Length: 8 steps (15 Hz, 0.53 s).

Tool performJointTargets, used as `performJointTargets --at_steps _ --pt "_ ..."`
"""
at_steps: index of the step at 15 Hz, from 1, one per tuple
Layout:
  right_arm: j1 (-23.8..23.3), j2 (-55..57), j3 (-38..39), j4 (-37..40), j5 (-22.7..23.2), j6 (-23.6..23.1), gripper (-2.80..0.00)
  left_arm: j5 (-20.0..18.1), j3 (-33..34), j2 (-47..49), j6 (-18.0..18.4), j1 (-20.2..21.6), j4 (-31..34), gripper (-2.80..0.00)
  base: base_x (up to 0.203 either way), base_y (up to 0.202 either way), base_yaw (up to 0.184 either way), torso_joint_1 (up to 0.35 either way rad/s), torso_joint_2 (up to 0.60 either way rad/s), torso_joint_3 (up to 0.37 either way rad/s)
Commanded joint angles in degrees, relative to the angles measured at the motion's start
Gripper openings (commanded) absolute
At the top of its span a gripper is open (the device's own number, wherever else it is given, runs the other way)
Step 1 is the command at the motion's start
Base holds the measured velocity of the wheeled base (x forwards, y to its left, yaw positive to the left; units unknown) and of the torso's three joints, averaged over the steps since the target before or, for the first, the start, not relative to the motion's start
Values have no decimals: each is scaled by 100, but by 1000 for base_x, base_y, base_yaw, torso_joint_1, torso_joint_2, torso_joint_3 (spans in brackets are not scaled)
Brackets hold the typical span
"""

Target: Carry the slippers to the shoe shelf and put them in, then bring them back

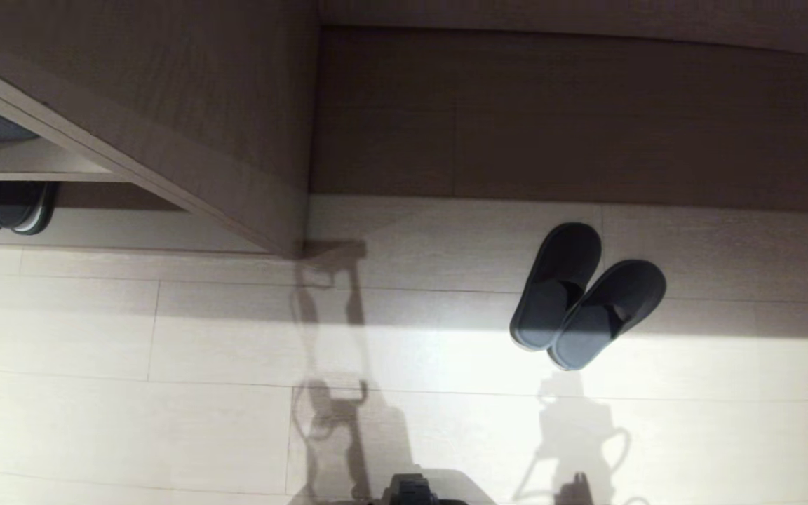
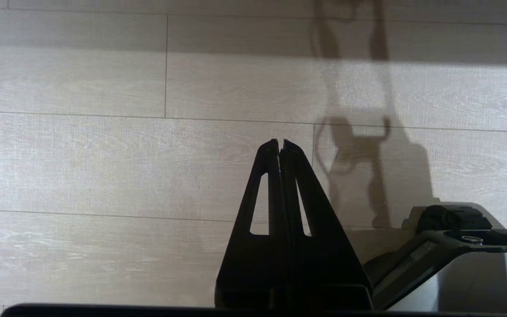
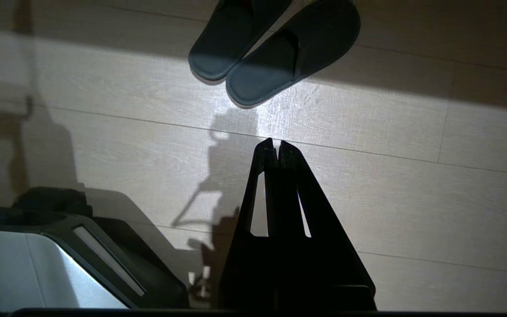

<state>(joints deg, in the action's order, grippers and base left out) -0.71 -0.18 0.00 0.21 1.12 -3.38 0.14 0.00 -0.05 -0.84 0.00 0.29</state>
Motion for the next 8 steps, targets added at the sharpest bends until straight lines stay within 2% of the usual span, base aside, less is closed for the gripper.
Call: performJointTargets --at_steps 1,8 --pt "0 1 0 -3 2 -5 -280 4 0 5 -4 0 -3 -280 0 0 0 4 4 203" --pt "0 1 0 -3 2 -5 -280 4 0 14 5 0 -3 -280 0 0 0 2 1 203"
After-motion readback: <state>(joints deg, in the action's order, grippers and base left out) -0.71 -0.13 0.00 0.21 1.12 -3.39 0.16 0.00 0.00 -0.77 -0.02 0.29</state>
